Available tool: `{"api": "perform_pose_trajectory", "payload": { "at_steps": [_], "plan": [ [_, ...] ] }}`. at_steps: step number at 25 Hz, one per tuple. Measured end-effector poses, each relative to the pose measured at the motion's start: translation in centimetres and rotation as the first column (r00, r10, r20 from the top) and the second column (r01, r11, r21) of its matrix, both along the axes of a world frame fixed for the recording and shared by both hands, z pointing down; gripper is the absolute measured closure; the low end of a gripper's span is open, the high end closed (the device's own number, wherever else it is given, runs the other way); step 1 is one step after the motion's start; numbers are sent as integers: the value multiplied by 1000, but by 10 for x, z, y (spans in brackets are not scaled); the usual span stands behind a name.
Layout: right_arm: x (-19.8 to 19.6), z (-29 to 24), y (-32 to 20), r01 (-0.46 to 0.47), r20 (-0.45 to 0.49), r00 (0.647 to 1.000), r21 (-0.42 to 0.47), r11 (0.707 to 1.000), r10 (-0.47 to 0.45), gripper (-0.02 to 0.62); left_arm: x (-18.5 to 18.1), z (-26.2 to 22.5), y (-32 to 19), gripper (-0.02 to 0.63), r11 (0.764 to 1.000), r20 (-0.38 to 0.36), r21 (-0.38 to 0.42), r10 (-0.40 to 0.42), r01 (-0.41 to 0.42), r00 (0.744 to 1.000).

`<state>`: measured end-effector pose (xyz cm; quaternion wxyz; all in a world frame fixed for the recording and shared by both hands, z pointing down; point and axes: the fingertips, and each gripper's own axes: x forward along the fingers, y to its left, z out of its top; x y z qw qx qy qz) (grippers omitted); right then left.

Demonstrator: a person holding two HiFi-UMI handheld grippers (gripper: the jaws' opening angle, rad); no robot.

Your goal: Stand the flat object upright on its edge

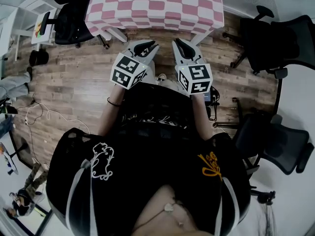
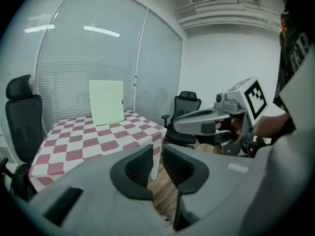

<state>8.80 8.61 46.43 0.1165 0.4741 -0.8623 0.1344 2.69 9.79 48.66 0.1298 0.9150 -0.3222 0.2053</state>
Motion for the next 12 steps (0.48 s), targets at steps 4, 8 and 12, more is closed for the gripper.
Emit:
{"api": "perform_pose_trajectory", "payload": {
  "at_steps": [4, 8, 12],
  "plan": [
    [4, -1, 0, -9, -2, 1000, 4, 1000, 9, 557, 6, 0, 1, 535, 1000, 6, 3, 19, -19, 1000],
    [6, -1, -2, -14, -9, 1000, 2, 1000, 14, 557, 8, -2, -2, 541, 1000, 5, 10, 26, -26, 1000],
    [4, 0, -8, -6, -17, 1000, 2, 1000, 6, 558, 5, -2, -8, 541, 1000, 6, 12, 17, -17, 1000]
  ]
}}
